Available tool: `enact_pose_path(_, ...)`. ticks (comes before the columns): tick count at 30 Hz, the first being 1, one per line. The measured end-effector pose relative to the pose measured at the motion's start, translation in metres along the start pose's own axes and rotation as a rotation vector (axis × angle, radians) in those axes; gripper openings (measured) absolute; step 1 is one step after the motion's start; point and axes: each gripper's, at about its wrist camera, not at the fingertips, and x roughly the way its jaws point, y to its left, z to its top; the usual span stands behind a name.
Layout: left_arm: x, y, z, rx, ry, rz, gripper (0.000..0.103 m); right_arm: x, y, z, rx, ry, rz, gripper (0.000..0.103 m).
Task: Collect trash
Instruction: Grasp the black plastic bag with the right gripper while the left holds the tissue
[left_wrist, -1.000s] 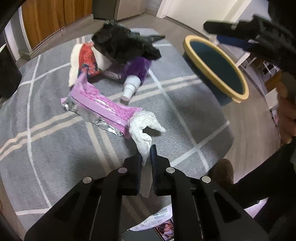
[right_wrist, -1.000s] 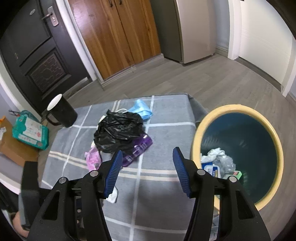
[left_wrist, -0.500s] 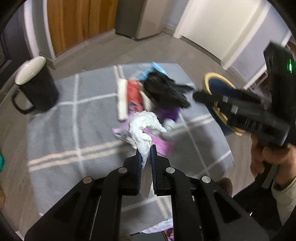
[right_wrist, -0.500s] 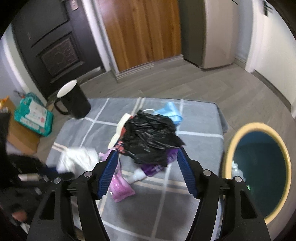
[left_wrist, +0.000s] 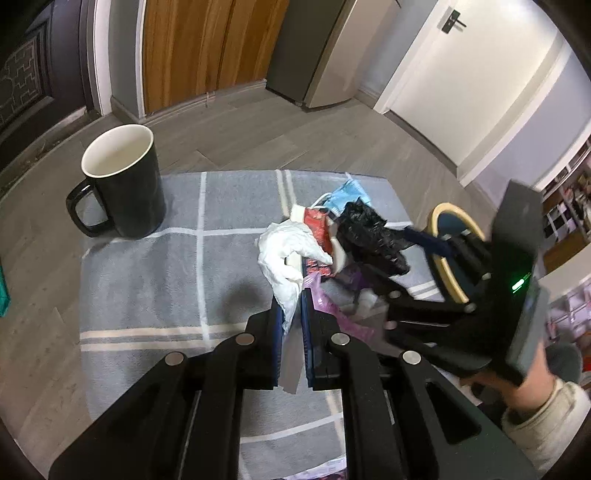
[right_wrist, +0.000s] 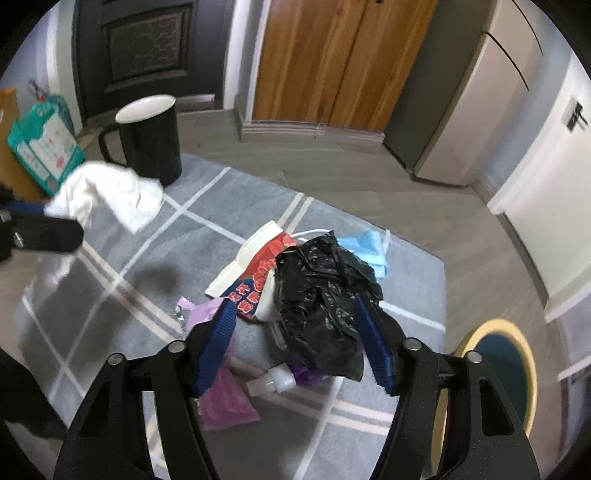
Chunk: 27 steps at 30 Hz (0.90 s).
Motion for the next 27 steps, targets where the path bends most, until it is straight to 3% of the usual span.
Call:
enact_pose_path(2,-0.001,-0.003,0.001,-0.007,-0.004,-0.022,0.009,0.006,-0.001,-0.003,-0.003,0.024,-0.004,0.035)
enact_pose_path(5,-0.002,-0.010,0.005,0.003,-0.017,-0.033,0.009,0.006,-0.008,-0.007,0.026,0.029,0.015,0.021)
enact_pose_path(17,-0.002,-0.036,0.010,0.048,-0.035,-0.049,0.009,-0.042,-0.044,-0.017,0.131,-0.066,0.074,0.015)
enact_pose_path(27,0.003,-0.067,0.013,0.087,-0.032,-0.076,0.009,-0.081,-0.096,-0.046,0.325,-0.110,0.166,0.014)
